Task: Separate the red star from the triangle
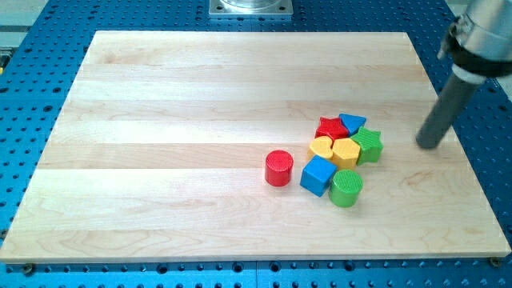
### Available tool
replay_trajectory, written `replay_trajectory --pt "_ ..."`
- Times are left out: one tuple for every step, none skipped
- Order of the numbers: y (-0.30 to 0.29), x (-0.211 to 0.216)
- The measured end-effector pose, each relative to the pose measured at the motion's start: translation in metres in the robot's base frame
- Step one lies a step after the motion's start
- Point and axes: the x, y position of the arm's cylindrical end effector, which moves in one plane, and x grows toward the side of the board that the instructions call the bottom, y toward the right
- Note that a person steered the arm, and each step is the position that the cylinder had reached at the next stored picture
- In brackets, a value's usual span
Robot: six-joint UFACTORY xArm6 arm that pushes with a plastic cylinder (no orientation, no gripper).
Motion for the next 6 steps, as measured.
replay_trajectory --pt "-0.016 -0.006" --pt "-0.055 -0.037" --pt "-0.108 -0.020" --pt "-0.142 0.001" --pt "-0.150 0.021" --pt "-0.143 0.005"
